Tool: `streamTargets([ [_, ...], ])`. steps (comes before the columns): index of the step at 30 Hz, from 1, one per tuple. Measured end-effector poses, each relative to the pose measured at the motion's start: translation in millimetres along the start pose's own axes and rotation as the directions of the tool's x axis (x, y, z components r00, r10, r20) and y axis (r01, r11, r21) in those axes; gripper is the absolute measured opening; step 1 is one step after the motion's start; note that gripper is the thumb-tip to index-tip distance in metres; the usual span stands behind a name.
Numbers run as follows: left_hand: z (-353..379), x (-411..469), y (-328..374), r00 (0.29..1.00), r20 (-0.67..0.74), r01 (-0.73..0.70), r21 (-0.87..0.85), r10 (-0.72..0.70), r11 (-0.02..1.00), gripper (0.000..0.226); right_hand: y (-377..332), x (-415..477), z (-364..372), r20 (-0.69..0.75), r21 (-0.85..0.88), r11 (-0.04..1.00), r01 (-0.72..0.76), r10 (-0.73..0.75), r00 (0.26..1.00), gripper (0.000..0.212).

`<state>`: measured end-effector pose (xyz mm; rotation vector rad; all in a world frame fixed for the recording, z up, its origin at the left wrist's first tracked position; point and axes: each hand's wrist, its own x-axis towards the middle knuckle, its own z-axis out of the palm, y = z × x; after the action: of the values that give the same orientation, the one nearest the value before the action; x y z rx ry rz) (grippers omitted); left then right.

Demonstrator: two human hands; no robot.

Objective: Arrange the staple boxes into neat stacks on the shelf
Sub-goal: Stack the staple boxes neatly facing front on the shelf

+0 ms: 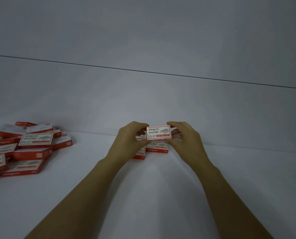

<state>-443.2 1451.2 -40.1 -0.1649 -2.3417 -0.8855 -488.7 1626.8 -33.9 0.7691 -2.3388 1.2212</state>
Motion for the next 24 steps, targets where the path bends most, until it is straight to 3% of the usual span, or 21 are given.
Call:
streamTargets([
  [12, 1.7, -0.8, -2.0, 1.000, 0.008, 0.007, 0.021, -0.007, 1.000, 0.047, -1.1, -1.9, 2.3, 0.039, 0.023, 0.998, -0.054, 0.053, 0.998, 0.040],
  [24, 1.3, -0.1, -1.3, 1.000, 0.027, 0.012, 0.046, -0.013, 0.999, 0.045, -1.2, -1.9, 3.8, 0.047, 0.017, 1.000, -0.014, 0.013, 0.999, 0.040],
])
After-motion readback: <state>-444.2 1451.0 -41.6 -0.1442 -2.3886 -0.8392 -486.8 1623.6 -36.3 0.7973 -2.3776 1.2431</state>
